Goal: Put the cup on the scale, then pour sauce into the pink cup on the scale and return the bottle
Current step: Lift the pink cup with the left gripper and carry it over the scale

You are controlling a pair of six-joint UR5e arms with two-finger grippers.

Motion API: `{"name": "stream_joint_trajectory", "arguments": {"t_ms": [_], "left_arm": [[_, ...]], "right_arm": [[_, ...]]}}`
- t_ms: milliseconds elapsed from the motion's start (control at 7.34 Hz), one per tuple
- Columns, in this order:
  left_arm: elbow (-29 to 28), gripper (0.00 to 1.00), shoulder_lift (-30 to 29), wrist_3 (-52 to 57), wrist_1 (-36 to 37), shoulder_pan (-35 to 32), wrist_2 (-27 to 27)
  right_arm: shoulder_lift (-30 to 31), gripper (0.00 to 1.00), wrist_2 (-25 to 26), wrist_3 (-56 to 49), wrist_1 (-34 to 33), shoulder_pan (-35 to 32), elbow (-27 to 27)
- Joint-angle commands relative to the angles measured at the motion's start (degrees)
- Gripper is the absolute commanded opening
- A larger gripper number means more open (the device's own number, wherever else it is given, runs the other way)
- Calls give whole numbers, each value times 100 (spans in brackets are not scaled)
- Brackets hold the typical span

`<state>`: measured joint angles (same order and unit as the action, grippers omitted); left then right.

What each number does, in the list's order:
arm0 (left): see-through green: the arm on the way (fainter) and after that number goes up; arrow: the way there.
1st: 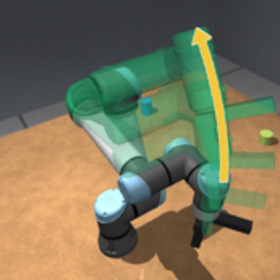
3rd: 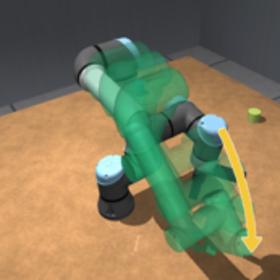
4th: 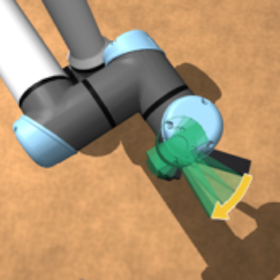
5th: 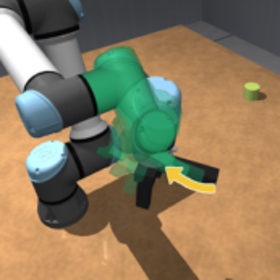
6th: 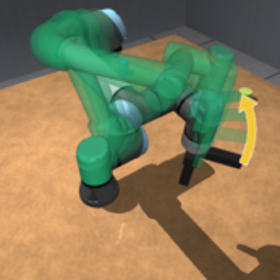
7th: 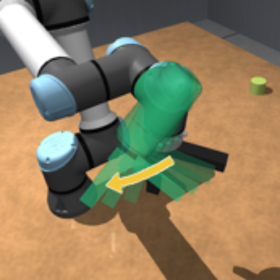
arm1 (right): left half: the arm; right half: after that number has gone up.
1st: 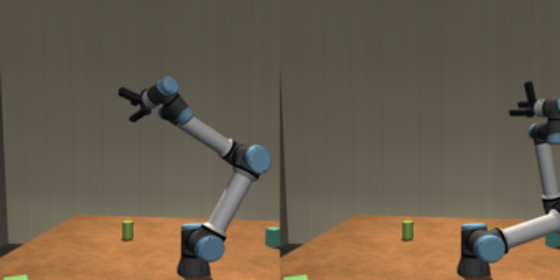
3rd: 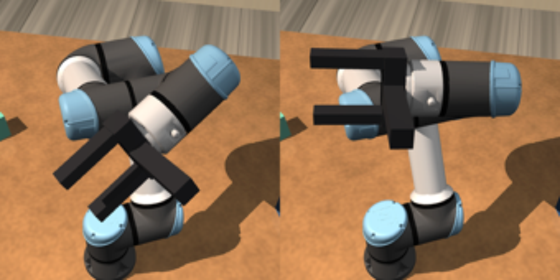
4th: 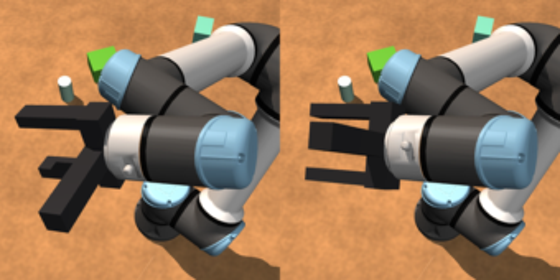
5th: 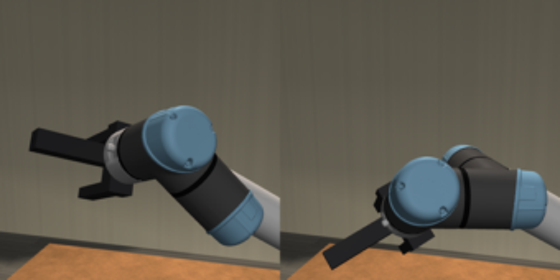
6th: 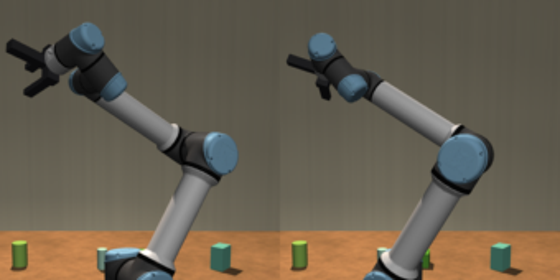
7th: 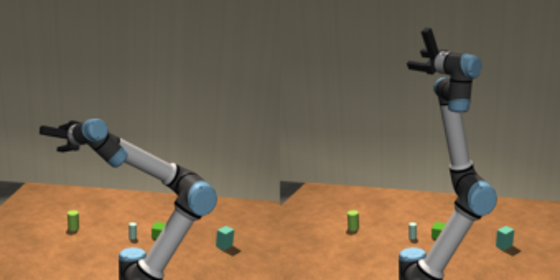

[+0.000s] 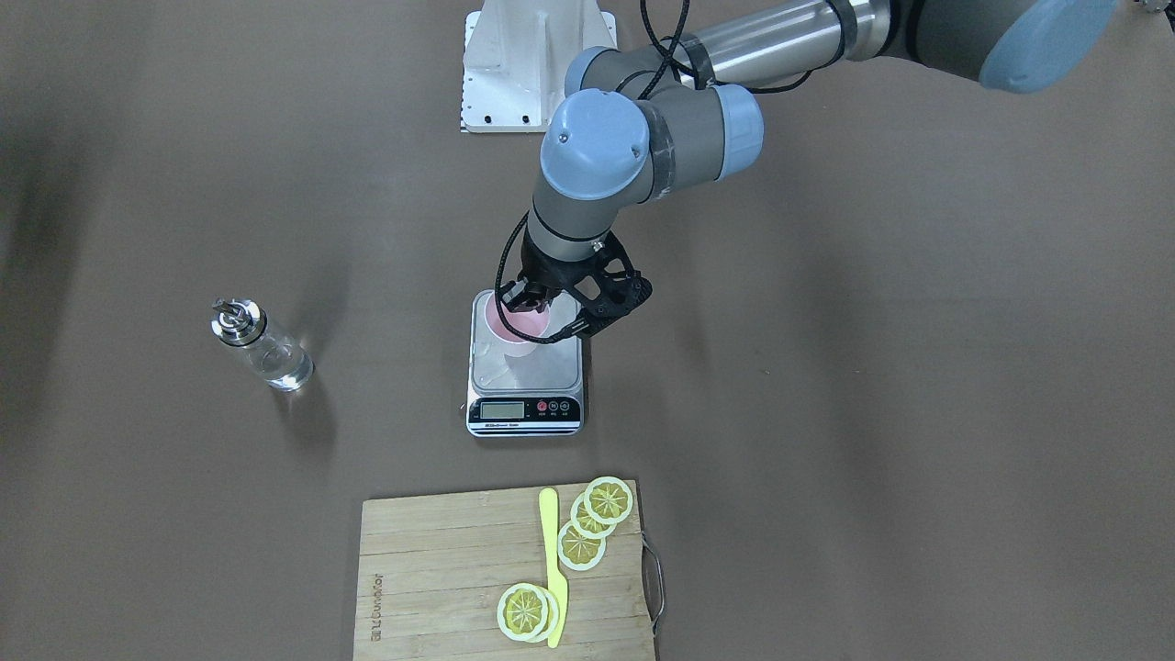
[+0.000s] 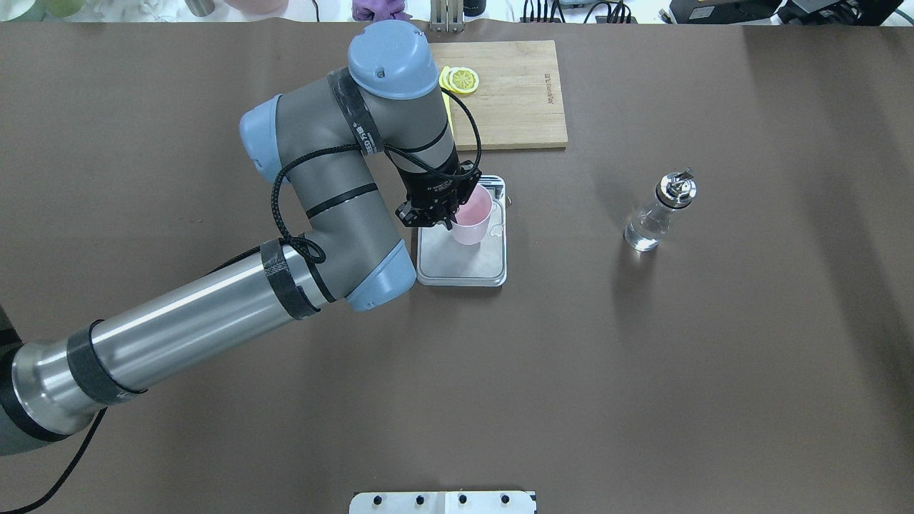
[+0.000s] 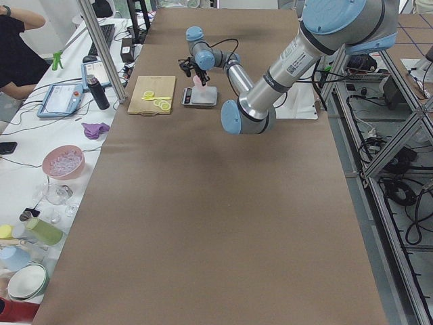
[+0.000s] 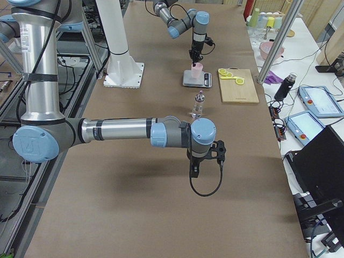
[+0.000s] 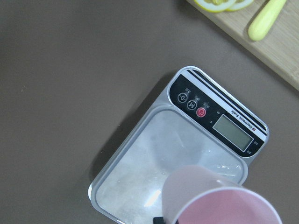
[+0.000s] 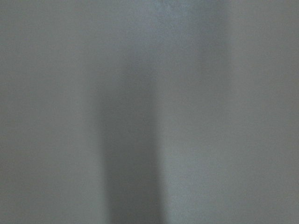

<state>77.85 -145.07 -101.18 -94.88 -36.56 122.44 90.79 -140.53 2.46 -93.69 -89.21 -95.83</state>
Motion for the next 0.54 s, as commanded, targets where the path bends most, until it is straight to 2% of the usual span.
{"name": "stream_joint_trajectory", "arguments": {"t_ms": [0, 136, 272, 409], "left_arm": [[-16, 0, 74, 307, -13, 44, -1], [2, 0, 127, 405, -13, 44, -1], [28, 90, 136, 415, -13, 44, -9], [202, 99, 136, 415, -5, 35, -62]], "right_arm": [[0, 100, -10, 0, 0, 0, -6], [0, 100, -10, 0, 0, 9, -15], [-9, 100, -53, -8, 0, 9, -15], [-44, 100, -54, -26, 0, 9, -15]]}}
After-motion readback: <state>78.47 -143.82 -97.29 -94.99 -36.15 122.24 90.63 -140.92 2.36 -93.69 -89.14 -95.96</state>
